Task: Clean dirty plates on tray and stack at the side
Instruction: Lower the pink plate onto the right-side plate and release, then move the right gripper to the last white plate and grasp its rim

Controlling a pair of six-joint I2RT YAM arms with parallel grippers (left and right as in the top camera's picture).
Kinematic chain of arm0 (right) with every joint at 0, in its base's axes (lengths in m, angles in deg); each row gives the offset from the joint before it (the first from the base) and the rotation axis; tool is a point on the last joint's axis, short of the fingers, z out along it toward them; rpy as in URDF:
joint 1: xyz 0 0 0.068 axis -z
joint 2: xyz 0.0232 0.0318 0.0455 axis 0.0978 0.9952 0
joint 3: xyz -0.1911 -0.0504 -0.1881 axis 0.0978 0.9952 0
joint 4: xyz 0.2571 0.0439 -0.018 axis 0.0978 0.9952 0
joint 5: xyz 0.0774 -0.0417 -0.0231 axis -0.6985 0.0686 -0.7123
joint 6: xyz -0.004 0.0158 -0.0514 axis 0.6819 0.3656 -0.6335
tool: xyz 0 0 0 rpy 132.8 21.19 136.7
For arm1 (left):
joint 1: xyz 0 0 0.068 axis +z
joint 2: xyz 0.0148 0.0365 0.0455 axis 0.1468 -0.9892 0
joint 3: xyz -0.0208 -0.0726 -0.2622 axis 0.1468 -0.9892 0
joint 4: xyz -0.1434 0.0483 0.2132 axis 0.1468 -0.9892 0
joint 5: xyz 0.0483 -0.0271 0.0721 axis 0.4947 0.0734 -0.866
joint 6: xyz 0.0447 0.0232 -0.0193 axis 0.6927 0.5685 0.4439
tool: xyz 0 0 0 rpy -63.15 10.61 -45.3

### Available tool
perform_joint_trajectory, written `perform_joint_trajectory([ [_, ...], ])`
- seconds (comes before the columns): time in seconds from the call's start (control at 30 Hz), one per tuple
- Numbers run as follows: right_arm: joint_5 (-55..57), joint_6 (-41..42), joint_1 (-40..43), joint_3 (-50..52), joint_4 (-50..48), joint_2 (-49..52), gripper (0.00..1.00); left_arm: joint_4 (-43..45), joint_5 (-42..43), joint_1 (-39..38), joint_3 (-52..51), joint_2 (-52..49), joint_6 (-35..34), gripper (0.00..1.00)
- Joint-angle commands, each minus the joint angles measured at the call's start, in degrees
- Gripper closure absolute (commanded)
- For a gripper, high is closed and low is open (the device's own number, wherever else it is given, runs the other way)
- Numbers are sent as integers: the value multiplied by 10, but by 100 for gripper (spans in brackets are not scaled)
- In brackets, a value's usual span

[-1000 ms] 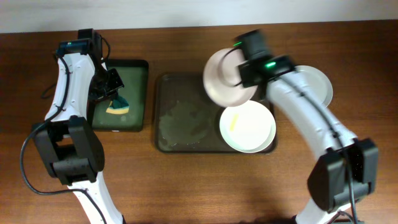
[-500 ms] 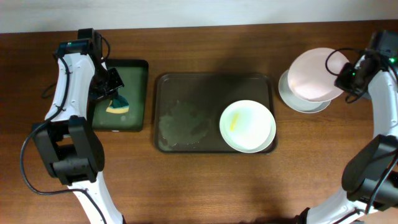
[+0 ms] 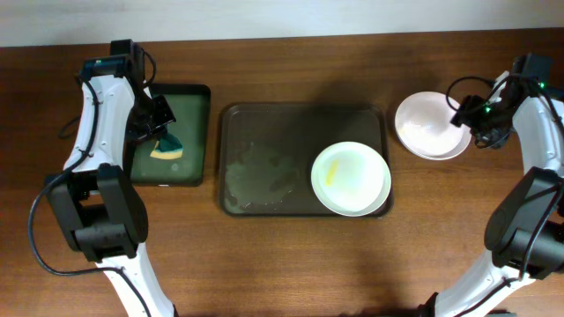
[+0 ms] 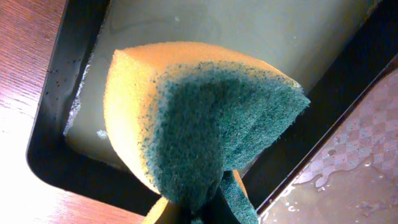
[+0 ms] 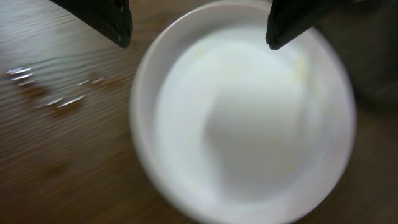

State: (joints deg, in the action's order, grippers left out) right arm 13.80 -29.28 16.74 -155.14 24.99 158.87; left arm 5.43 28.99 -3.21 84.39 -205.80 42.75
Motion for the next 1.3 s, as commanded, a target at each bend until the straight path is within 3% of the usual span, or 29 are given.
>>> perform_joint_trajectory([
  [0.0,-96,-9,-33,-10,45,-43,30,0,6,2,-1,22,11,100],
  [0.17,-38,-40,-122,-9,159,-43,29,0,6,2,-1,22,11,100],
  [0.23,-1,-31,-158,5,162,-43,23,0,6,2,-1,22,11,100],
  [0.4,33,-38,-233,38,140,-43,23,0,6,2,-1,22,11,100],
  [0.6,118,-82,-276,104,40,-42,25,-3,6,2,-1,22,11,100],
  [0.7,111,-87,-276,146,-8,-42,34,-3,6,2,-1,22,11,100],
  [0.87,45,-127,-276,172,-17,-42,34,-1,6,2,-1,22,11,100],
  [1.07,46,-127,-276,172,-14,-42,36,0,6,2,-1,22,11,100],
  [1.27,41,-127,-276,172,5,-42,56,0,6,2,-1,22,11,100],
])
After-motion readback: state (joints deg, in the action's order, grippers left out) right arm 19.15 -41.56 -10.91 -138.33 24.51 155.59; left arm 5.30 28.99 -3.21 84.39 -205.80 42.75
